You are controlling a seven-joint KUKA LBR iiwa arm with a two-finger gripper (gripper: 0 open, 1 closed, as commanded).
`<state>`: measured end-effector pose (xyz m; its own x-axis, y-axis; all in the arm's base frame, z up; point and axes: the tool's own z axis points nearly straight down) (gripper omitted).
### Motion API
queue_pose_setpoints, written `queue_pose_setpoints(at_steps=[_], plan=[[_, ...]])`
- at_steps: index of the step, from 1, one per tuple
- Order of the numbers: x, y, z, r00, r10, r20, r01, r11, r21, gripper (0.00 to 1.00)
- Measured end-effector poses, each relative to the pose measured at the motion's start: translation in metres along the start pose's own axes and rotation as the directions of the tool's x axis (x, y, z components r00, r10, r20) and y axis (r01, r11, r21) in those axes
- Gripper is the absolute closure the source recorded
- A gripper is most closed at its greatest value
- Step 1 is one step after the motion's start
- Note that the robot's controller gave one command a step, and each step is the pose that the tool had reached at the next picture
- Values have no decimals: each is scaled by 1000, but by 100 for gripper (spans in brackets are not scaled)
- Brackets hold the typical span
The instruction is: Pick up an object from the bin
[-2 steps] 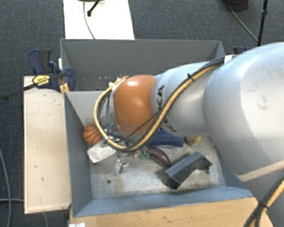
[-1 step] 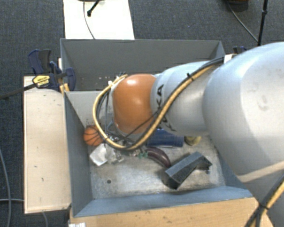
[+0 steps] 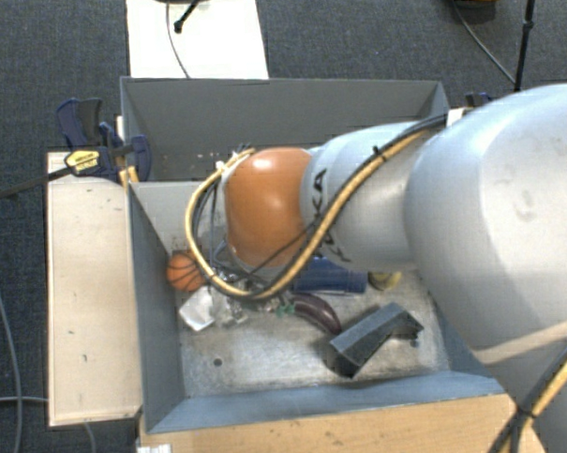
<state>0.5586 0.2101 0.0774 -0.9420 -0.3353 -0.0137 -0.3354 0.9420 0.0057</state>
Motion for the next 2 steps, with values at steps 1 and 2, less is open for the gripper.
queue_pose_setpoints(at_steps=[1,2], plan=[[1,0,-39,1000,3,-16,-2,1000,4,100],[-3,2,-79,1000,3,-4,-3,1000,5,100]])
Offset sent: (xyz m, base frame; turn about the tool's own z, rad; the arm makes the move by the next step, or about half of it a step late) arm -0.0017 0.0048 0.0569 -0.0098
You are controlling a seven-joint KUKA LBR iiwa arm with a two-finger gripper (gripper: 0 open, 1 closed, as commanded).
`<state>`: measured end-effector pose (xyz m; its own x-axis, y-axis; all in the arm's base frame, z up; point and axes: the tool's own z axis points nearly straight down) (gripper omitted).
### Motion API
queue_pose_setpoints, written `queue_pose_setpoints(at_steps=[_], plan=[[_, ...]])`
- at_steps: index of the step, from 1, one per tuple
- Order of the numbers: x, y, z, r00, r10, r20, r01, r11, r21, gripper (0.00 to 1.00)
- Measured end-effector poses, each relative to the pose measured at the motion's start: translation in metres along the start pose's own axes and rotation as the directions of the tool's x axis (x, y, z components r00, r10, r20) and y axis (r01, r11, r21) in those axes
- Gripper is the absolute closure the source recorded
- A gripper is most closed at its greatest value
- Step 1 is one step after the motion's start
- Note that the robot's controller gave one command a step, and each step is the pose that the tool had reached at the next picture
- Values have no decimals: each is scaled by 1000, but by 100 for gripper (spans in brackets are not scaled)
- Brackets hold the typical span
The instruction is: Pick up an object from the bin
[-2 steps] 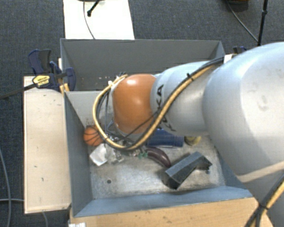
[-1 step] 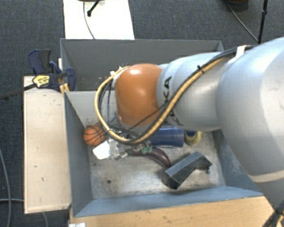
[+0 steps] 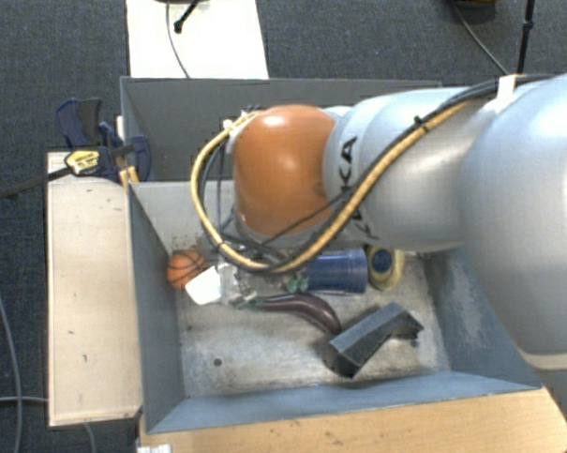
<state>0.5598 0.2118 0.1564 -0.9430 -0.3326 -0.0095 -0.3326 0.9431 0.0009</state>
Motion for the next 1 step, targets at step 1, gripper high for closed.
queue_pose_setpoints(at_steps=[1], plan=[[8,-1,-6,1000,7,-8,-7,1000,0,0]])
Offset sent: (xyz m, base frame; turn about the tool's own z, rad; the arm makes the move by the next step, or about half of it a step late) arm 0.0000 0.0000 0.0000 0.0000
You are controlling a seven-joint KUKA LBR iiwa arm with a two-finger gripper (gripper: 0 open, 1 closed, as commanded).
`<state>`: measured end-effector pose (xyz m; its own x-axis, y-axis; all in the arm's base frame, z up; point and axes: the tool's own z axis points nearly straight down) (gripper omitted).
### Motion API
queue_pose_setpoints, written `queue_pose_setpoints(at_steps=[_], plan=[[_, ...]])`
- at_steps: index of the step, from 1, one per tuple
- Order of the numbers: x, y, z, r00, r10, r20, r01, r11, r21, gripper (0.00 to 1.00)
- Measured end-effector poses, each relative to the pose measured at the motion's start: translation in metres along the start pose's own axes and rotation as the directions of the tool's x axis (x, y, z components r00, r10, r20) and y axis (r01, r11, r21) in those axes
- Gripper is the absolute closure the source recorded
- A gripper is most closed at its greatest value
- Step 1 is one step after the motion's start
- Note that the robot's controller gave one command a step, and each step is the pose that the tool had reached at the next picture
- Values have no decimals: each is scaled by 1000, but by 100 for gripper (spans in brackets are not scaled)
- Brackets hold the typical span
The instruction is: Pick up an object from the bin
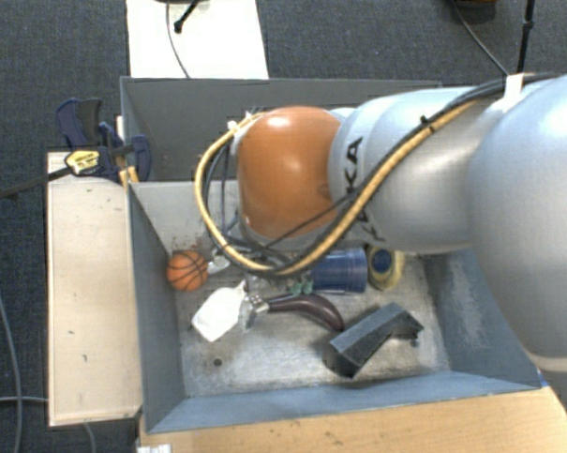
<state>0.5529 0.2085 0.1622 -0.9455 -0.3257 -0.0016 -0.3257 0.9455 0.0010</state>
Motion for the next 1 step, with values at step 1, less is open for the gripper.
queue_pose_setpoints(at_steps=[1], plan=[[0,0,0,1000,1,0,-1,1000,0,0]])
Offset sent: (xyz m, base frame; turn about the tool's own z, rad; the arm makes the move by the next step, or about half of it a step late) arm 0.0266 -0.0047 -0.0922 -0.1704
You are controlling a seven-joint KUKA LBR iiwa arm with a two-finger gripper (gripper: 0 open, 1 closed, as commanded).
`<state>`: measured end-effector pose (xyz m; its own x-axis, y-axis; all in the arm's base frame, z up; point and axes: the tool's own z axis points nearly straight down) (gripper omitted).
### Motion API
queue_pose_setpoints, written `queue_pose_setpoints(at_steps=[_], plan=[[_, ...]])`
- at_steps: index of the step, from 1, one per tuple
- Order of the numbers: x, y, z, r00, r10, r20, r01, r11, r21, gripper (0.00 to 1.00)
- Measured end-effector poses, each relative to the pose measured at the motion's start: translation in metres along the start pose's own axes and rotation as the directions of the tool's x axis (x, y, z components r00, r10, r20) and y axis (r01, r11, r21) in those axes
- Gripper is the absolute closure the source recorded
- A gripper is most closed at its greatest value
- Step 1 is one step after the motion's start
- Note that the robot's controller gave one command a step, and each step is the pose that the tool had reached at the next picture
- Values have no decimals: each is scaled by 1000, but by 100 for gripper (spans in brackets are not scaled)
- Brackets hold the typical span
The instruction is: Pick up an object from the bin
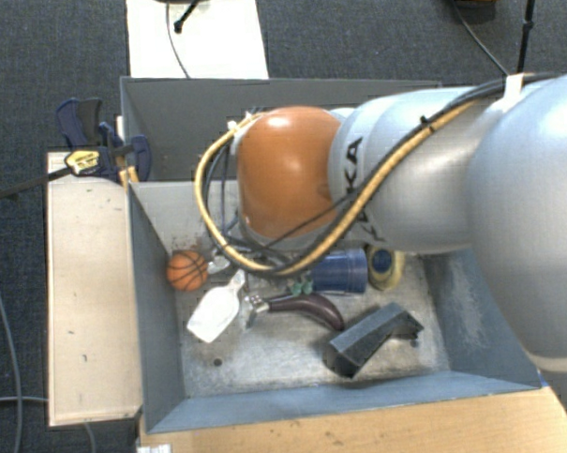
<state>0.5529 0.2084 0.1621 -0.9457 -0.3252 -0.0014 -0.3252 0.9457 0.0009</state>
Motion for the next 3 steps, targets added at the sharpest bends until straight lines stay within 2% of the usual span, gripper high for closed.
queue_pose_setpoints(at_steps=[1,2,3], plan=[[-31,-12,84,986,-166,25,166,986,1,100],[-31,-12,84,986,-165,25,165,986,1,100],[-33,-5,-102,987,-163,11,163,987,2,100]])
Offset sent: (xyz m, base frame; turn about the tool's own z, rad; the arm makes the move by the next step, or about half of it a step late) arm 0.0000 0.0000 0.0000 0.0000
